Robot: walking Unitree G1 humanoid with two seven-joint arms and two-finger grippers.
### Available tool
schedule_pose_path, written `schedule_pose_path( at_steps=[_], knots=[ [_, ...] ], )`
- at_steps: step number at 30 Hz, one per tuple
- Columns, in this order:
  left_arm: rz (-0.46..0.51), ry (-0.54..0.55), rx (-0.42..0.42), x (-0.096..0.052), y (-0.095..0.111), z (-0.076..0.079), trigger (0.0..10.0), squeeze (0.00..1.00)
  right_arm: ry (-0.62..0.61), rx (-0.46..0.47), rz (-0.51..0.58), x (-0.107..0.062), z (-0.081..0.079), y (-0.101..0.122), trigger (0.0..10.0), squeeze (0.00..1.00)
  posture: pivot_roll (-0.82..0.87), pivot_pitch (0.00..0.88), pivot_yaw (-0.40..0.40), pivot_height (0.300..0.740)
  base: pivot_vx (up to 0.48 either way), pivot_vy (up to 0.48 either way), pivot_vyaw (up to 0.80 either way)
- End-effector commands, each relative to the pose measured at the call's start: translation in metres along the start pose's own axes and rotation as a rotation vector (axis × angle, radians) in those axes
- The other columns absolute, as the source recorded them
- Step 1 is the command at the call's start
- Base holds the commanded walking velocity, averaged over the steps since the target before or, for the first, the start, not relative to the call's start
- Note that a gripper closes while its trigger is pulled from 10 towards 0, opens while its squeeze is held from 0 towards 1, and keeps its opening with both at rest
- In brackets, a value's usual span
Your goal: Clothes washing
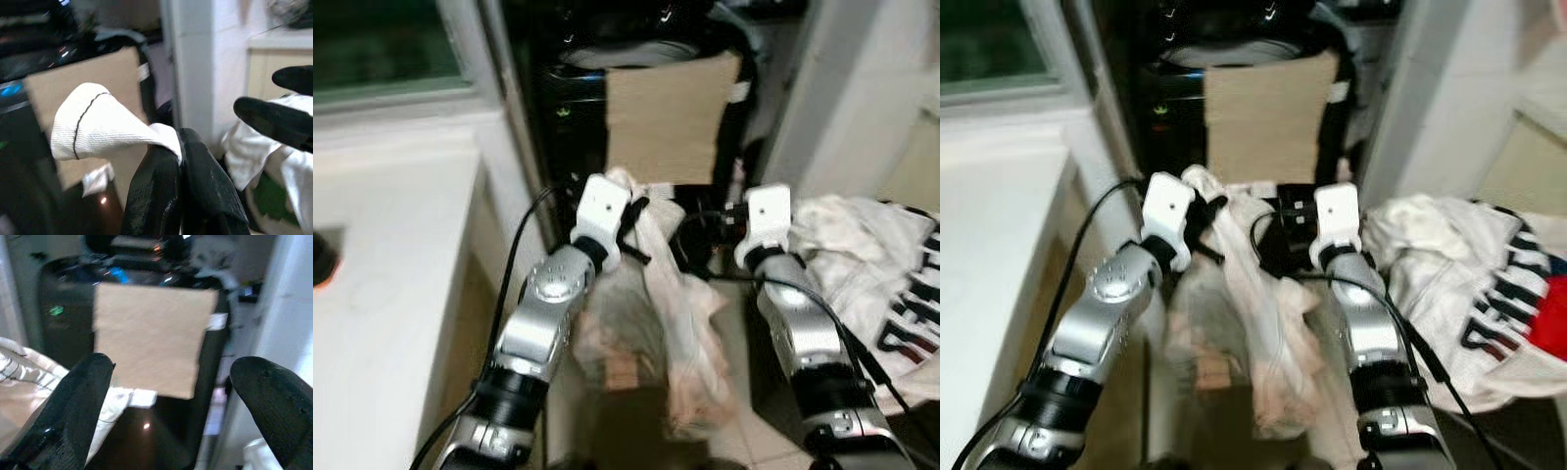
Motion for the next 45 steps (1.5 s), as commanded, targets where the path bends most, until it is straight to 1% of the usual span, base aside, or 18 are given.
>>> schedule_pose_path(
  at_steps=[1,6,9,17,29,30,31,34,37,38,41,45],
  knots=[
    [0.045,0.014,0.025,0.004,0.013,-0.003,0.0,0.00,0.004,-0.008,0.005,0.001,0.000,0.001,10.0,0.00,-0.15,0.000,0.047,0.740,0.428,0.000,0.00],
    [0.038,0.029,0.007,0.006,0.010,-0.001,0.0,0.00,0.026,-0.018,-0.012,0.004,-0.003,-0.002,10.0,0.00,-0.15,0.000,0.024,0.740,0.415,0.000,0.00],
    [0.045,0.041,-0.009,0.005,0.009,-0.003,0.0,0.00,0.036,-0.026,-0.017,0.004,-0.004,-0.004,10.0,0.00,-0.15,0.000,0.022,0.740,0.000,0.000,0.00],
    [0.057,0.056,-0.012,0.004,0.012,-0.006,0.0,0.00,0.040,-0.035,-0.025,0.008,-0.001,-0.003,10.0,0.00,-0.14,0.000,0.016,0.740,0.000,0.000,0.00],
    [0.064,0.056,0.002,0.007,0.013,-0.004,0.0,0.00,0.049,-0.031,-0.021,0.011,-0.005,-0.002,10.0,0.00,-0.14,0.000,0.026,0.740,0.000,-0.403,0.00],
    [0.054,0.073,-0.006,0.007,0.011,-0.007,0.0,0.00,0.050,-0.031,-0.020,0.011,-0.005,-0.002,10.0,0.00,-0.15,0.000,0.027,0.740,0.000,-0.450,0.00],
    [0.037,0.111,-0.023,0.007,0.006,-0.017,0.0,0.00,0.048,-0.032,-0.019,0.011,-0.004,-0.002,10.0,0.00,-0.15,0.000,0.025,0.740,0.000,-0.439,0.00],
    [0.025,0.164,-0.037,0.005,0.001,-0.029,0.0,0.00,0.045,-0.032,-0.019,0.011,-0.002,-0.002,10.0,0.00,-0.16,0.000,0.020,0.740,0.169,-0.416,0.00],
    [0.023,0.181,-0.044,0.003,-0.001,-0.033,0.0,0.00,0.049,-0.036,-0.021,0.011,-0.002,-0.002,10.0,0.00,-0.20,0.000,0.037,0.740,0.280,-0.386,0.00],
    [0.019,0.191,-0.059,0.002,-0.003,-0.034,0.0,0.00,0.057,-0.045,-0.020,0.011,-0.005,-0.001,10.0,0.00,-0.22,0.000,0.057,0.740,0.281,-0.386,0.00],
    [0.016,0.196,-0.084,0.001,-0.006,-0.034,0.0,0.00,0.061,-0.044,-0.020,0.011,-0.007,-0.001,10.0,0.00,-0.21,0.000,0.057,0.740,0.115,-0.110,0.00],
    [0.010,0.217,-0.062,-0.003,-0.008,-0.044,0.0,0.00,0.093,-0.049,-0.018,0.014,-0.018,0.000,10.0,0.00,-0.21,0.000,0.072,0.740,0.000,0.000,0.00]
  ],
)
Point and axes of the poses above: a point about 5 cm out from each wrist's last joint towards the gripper, its own x axis pointing out of the wrist towards the gripper, its own y axis along the axis of the wrist's last joint, z = x × y, the point moved 6 cm from there along x, pointing out of the wrist towards the gripper, and after that the axes turned 2 degrees about -x, right-handed, at the moved point
